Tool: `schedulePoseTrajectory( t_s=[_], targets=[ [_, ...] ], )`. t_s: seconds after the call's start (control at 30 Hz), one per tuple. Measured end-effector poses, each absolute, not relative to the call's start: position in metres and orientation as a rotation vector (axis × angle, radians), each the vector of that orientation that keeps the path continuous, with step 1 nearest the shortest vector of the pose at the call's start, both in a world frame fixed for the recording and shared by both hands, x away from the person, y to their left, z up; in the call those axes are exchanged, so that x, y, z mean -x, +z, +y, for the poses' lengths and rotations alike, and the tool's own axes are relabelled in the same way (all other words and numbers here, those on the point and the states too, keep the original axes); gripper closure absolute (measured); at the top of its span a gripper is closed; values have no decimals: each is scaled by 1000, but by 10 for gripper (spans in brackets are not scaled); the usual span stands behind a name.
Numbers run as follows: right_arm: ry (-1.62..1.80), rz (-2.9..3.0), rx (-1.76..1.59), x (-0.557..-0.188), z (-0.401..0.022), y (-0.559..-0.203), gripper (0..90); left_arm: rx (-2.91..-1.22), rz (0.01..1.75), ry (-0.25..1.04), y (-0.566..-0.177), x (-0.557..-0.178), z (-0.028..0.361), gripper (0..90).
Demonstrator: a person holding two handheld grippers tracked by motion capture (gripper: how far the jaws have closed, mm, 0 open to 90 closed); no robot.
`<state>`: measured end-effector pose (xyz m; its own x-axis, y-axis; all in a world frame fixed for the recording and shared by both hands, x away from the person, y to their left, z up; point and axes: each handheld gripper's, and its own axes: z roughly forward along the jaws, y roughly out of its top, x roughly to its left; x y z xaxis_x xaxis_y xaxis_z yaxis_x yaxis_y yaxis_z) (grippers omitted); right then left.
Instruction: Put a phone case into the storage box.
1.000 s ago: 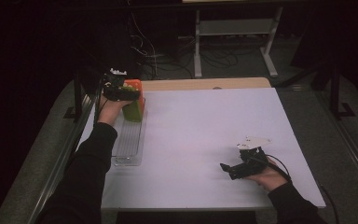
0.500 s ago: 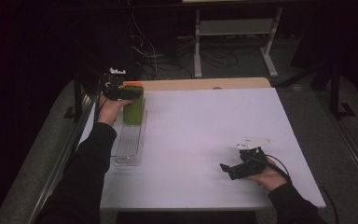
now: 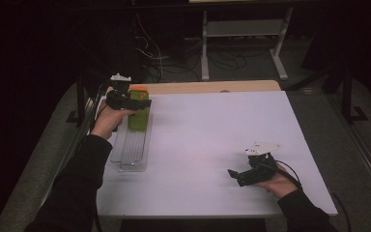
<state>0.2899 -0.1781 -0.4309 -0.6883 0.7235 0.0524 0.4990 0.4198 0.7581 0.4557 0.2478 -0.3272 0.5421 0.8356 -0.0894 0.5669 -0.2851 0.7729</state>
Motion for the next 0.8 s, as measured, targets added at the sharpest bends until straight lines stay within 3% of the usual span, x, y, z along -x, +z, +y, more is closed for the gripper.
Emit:
schedulePoseTrajectory(
  t_s=[0.43, 0.8],
  targets=[
    [1132, 2382, -1051, -290, -177, -428, 13, -2016, 933, 343, -329, -392, 238, 28],
    [1158, 2374, -1042, -289, -178, -425, 9, -2018, 820, 282, -356, -342, 253, 25]
  ],
)
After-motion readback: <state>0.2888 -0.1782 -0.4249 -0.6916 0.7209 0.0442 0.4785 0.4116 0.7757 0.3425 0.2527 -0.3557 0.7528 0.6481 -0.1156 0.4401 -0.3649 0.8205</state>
